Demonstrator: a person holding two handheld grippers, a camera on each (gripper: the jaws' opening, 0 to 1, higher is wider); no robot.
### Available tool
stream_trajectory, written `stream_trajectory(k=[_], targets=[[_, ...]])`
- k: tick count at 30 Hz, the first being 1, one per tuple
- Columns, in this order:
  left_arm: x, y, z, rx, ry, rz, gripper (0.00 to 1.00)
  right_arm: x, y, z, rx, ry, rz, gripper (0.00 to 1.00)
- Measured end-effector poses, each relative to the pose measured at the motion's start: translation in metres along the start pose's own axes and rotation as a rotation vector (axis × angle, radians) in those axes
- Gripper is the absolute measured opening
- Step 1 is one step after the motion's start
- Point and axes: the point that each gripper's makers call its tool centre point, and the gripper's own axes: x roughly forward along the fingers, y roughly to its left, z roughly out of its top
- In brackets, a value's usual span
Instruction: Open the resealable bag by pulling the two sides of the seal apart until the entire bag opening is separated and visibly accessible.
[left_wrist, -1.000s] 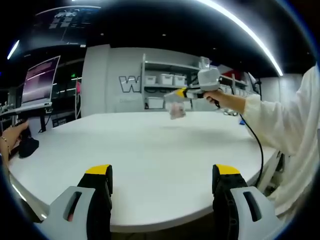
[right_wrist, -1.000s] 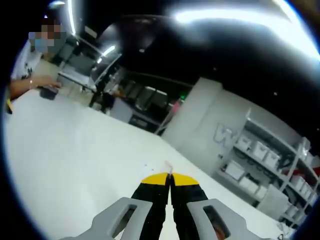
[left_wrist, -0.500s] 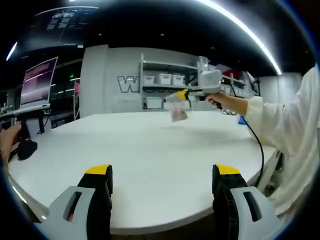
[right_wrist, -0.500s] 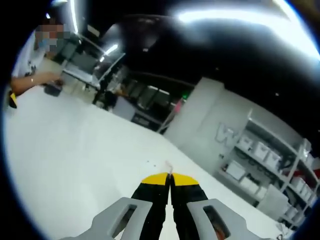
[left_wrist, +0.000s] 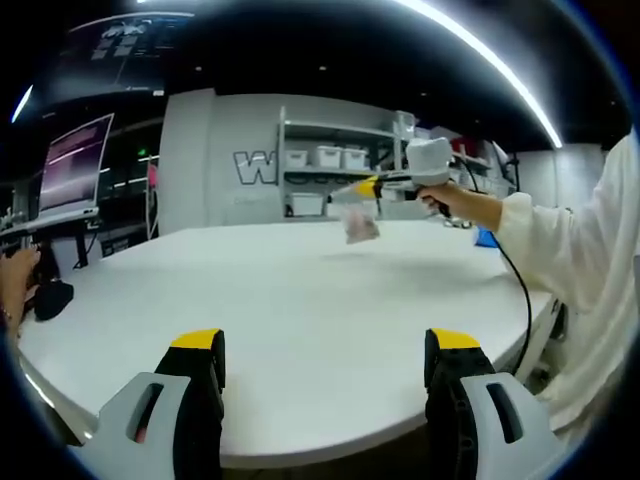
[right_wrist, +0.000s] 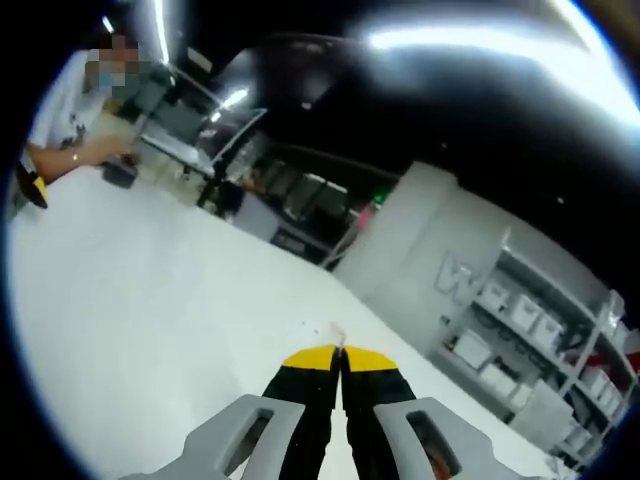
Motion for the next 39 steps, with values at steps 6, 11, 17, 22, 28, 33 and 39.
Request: stream_trajectory(k=[6,11,17,22,28,33,39], targets=[[-0.001,-0.001,-0.001,-0.001,0.002,-0.001,0.81,-0.005,0.001,0.005,0.001,-0.013,0.003,0.0],[-0.001,-0.001,-0.001,0.0,0.0,0.001,0.81,-0.009,0.005,0.006,-0.01,-0.017,0.013,0.0],[-0.001,-0.003,-0.001,0.003,0.003,-0.003,0.81,-0.014,0.005,0.004,0.001,-0.021,0.014,0.0],[-0.001,-0.005,0.0,0.003,0.0,-0.005,0.81,-0.023,0.009,0.006,0.006,-0.03,0.022,0.0],[-0.001,-0.007,-0.001,0.004,0.001,-0.009,0.81,-0.03,0.014,0.01,-0.001,-0.041,0.029,0.0],[-0.003,-0.006,0.0,0.006,-0.002,-0.004,0.81,-0.034,0.018,0.01,-0.004,-0.04,0.037,0.0],[-0.003,-0.006,-0.001,0.007,0.002,-0.004,0.81,-0.037,0.022,0.012,-0.004,-0.048,0.044,0.0]])
